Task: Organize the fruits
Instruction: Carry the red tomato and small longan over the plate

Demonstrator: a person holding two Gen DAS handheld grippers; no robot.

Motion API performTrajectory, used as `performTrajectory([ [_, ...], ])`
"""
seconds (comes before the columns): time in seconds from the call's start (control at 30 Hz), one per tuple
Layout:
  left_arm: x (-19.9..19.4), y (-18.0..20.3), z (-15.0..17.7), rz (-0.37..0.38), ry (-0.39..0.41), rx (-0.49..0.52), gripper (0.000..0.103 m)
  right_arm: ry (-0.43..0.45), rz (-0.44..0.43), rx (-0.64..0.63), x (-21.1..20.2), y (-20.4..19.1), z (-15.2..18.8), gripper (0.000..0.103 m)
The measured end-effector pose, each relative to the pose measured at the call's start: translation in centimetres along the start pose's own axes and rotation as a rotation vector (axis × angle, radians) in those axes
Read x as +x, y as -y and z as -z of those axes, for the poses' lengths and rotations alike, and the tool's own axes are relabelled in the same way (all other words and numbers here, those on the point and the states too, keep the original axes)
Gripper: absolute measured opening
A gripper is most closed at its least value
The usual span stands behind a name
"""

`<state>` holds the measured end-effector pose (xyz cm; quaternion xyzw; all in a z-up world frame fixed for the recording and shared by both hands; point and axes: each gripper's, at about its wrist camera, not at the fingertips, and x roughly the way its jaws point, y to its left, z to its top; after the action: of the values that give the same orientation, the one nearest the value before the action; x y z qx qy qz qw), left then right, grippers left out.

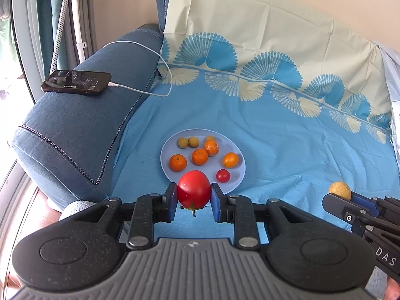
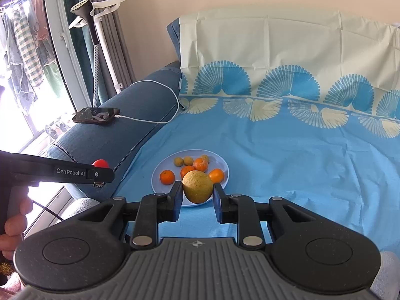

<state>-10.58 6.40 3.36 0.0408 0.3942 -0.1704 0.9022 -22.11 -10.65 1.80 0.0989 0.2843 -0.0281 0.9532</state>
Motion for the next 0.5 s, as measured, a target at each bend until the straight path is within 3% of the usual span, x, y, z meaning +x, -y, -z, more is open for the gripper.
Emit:
performTrajectory([
  [0.5, 0.82, -0.40, -0.56, -0.003, -0.017, -0.013, 0.031, -0.025, -0.003, -0.016, 0.83, -0.32, -0.11, 0.027],
])
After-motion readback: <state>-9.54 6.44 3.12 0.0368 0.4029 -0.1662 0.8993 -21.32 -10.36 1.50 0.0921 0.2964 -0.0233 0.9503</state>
